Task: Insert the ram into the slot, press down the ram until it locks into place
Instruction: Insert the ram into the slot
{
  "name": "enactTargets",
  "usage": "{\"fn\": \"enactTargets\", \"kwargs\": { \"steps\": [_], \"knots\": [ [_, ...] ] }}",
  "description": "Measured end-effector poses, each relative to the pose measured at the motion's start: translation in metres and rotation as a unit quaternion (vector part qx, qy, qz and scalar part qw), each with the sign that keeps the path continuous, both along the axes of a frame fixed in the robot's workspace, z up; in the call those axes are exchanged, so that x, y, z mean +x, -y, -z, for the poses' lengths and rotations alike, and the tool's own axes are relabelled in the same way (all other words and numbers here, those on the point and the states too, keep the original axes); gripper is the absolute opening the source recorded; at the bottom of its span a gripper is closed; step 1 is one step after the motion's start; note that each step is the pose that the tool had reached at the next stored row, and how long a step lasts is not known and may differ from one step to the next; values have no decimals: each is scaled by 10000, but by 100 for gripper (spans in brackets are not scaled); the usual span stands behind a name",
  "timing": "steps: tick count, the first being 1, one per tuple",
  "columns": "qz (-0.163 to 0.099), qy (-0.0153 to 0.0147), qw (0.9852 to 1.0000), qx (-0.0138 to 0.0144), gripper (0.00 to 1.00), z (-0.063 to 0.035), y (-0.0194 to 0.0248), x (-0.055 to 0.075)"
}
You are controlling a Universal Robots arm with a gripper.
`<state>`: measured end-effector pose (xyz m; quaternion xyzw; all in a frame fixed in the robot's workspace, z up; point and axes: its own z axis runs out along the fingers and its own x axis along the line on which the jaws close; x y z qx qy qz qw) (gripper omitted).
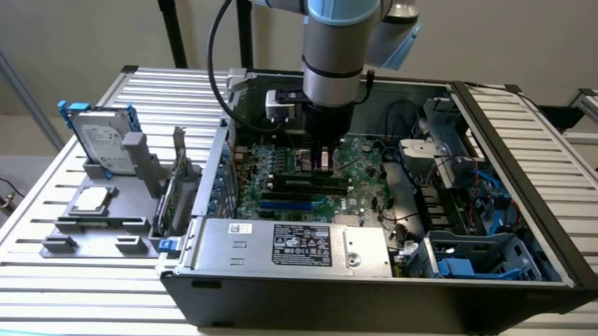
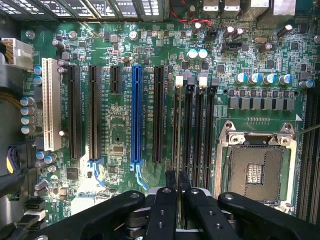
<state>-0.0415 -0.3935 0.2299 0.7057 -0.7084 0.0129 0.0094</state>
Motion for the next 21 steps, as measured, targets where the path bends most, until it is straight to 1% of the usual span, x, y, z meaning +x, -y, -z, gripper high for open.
{"fn": "enactTargets", "kwargs": {
  "steps": [13,21],
  "knots": [
    [0,26,10000,-1,13,27,-14,-7],
    [0,27,10000,-1,13,42,-14,-16]
  ]
}}
